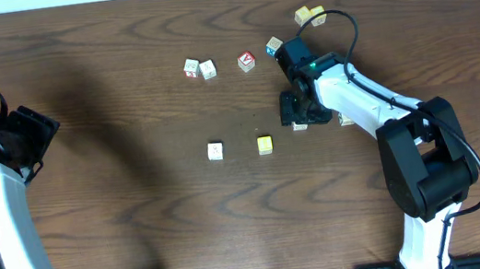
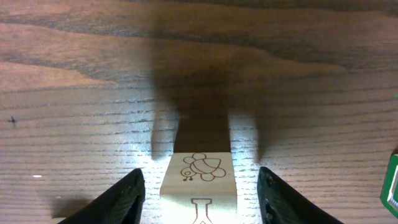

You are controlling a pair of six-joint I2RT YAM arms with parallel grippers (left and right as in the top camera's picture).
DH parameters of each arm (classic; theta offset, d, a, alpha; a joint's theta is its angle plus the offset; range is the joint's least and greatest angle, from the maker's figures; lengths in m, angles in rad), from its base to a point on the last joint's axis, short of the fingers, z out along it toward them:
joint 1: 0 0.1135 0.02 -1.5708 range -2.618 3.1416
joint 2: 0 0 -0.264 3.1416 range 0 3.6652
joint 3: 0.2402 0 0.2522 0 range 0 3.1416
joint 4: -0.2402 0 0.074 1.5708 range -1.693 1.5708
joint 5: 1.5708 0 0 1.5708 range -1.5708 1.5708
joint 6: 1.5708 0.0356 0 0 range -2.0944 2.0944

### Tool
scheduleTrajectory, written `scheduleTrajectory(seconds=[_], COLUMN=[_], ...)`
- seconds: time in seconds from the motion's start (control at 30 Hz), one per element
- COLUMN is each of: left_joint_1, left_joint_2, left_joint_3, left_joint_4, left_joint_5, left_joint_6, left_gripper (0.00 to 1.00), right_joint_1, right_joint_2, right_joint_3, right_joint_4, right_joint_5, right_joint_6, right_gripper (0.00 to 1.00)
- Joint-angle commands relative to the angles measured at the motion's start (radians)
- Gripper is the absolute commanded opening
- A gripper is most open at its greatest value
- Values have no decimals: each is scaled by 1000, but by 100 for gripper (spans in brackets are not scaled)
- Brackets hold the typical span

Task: Lift 4 blocks

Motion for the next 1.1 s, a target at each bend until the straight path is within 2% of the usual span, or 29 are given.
scheduleTrajectory(seconds=[0.0,0.13,0.27,0.43,0.5,0.7,1.07], left_joint_1=[3,3,3,3,3,3,3], left_joint_2=[8,8,8,8,8,8,8], left_joint_3=[6,6,6,6,6,6,6], left_joint_4=[-2,-2,-2,-2,-2,-2,-2], left_joint_5=[-6,-6,-5,-6,-5,-6,-6], left_joint_6=[-1,-1,-1,-1,-1,-1,-1], left_gripper=[76,76,76,76,76,76,76], right_joint_1=[7,6,-21,-157,-211,-314,-309], right_joint_2=[11,11,11,11,11,13,13], right_joint_3=[24,84,208,411,434,368,117], right_joint_4=[-10,-61,-175,-378,-419,-484,-323], right_joint_5=[3,-5,-1,-11,-24,-35,-62], right_joint_6=[2,-3,-79,-201,-255,-288,-286], right_gripper=[57,58,62,63,62,62,60])
